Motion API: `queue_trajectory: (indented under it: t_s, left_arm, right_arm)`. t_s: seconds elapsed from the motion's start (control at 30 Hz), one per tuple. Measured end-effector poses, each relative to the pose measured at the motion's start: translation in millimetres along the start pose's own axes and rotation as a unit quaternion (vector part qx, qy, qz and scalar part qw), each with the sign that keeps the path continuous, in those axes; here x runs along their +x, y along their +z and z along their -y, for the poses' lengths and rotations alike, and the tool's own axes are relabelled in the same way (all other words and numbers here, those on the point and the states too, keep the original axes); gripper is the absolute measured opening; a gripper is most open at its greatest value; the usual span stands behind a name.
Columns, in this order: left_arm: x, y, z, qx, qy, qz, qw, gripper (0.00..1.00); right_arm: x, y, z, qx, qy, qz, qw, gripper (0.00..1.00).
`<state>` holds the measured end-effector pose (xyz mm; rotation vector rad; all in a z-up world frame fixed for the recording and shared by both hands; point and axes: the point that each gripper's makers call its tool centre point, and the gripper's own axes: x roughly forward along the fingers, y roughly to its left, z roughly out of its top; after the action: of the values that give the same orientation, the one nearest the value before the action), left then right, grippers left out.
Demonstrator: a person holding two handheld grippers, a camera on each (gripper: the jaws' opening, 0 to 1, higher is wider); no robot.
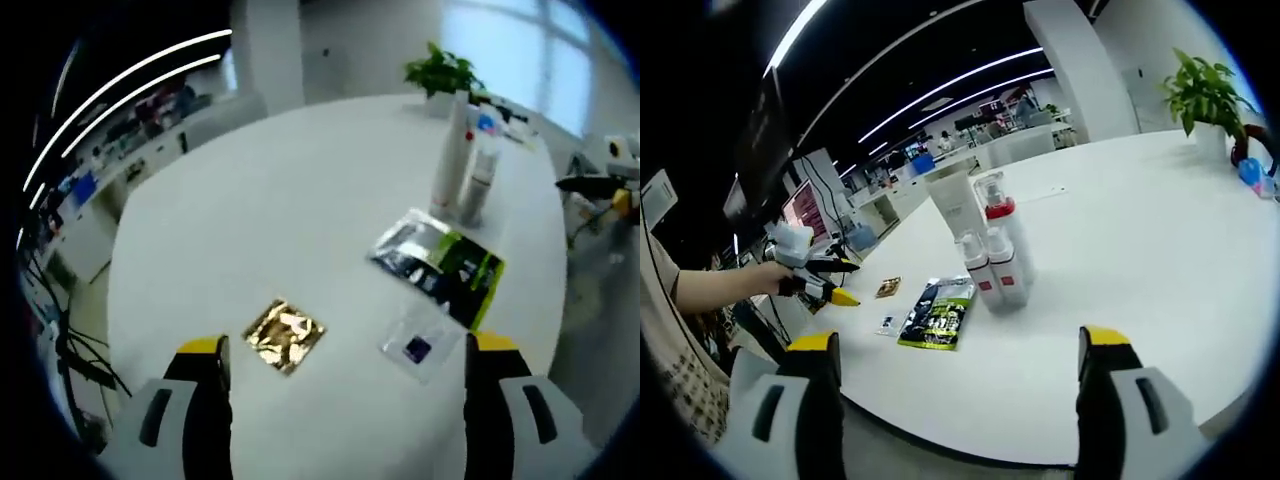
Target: Arrange the skincare products in the storage area until every visible bottle or jar stands upright without overlapping.
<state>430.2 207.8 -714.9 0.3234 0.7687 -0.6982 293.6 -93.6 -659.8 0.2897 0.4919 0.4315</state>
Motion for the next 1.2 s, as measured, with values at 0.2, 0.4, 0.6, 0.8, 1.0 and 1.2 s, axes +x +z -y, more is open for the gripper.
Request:
queue_trajectory:
  t_s: [0.2,0.4,0.6,0.8,1.0,1.2]
  left_arm:
    - [16,-5.7,-14.2,0.008,-0.013,-0.026,0.9995,0.93]
    - [35,-13.4,-26.0,-0.021,-0.033,-0.048,0.9981,0.9]
    - [48,-17.5,-38.5,0.005,-0.05,-0.076,0.9959,0.82]
    - [57,-27.1,-45.5,0.041,-0.071,-0.117,0.9898,0.74]
    - [65,-33.5,-53.2,0.057,-0.074,-0.14,0.9857,0.69]
    - [67,-33.5,-59.0,0.057,-0.07,-0.152,0.9842,0.58]
  right_arm:
    - [0,-0.3,3,0.004,-0.008,0.0,1.0,0.98]
    - [0,-1.9,6,0.007,-0.016,-0.004,0.9998,0.98]
    - [1,-3.4,8,0.006,-0.022,-0.009,0.9997,0.98]
    - [1,-4.0,11,0.009,-0.027,-0.011,0.9995,0.98]
    - [1,-4.5,12,0.011,-0.031,-0.012,0.9994,0.98]
    - [2,-5.6,11,0.01,-0.032,-0.017,0.9993,0.98]
